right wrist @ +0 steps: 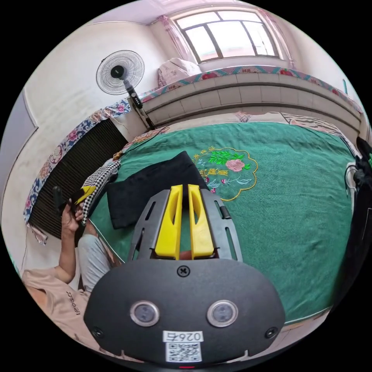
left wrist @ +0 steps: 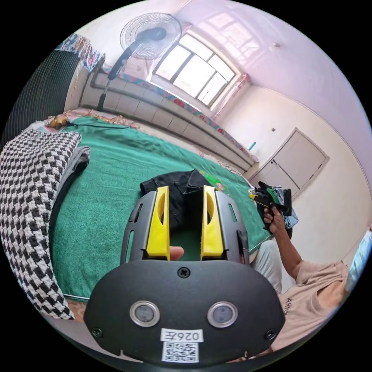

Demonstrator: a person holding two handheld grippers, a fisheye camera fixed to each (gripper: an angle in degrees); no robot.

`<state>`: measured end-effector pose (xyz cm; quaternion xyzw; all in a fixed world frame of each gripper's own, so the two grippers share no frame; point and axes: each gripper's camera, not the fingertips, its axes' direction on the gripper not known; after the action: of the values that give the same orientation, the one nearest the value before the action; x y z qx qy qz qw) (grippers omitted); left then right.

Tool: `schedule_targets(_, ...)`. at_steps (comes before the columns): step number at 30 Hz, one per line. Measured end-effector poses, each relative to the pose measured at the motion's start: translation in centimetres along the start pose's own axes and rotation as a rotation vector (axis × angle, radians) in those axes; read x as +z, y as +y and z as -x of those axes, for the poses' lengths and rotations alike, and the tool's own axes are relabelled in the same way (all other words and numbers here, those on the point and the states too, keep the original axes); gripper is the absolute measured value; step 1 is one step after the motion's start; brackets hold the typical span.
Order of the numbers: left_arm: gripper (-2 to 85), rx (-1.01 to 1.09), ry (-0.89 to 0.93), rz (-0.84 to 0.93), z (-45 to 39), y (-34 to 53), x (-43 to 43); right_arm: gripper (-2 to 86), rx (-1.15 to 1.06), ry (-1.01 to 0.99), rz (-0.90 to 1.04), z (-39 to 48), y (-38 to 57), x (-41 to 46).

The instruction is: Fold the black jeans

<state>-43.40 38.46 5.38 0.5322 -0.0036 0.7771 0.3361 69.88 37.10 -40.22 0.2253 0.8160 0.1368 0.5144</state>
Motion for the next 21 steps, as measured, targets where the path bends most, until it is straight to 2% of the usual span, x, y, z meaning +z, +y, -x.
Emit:
schedule_targets(6, 13.3, -0.2, -0.185, 0.027, 3.9, -1.9, 7.8, 3.8, -0.333, -0.014, 0.065, 6.6, 0.9, 0.3)
schedule_targets(9, 14.6, -0.256, -0.241, 0.152, 6.7, -2.3, 12.6, 7.1, -0.492, -0.038, 0.086, 10.9, 2.0, 0.9)
schedule_targets(11, 15.8, -0.302, -0.231, 0.251, 8.9, -1.9, 15.7, 9.6, -0.573, -0.095, 0.096, 13.3, 2.8, 0.9)
schedule_targets(15, 15.9, -0.288, -0.194, 0.225, 9.1, -1.8, 16.8, 15.2, -0.692, -0.226, 0.076, 18.0, 5.3, 0.6)
schedule_targets(17, 16.0, -0.299, -0.094, 0.243, 9.1, -1.6, 19.1, 16.1, -0.731, -0.237, 0.059, 19.6, 6.7, 0.5)
schedule_targets(21, 16.8, -0.27, -0.162, 0.233, 8.0, -1.6, 21.4, 15.9, -0.83, -0.043, 0.191, 23.2, 7.9, 0.8)
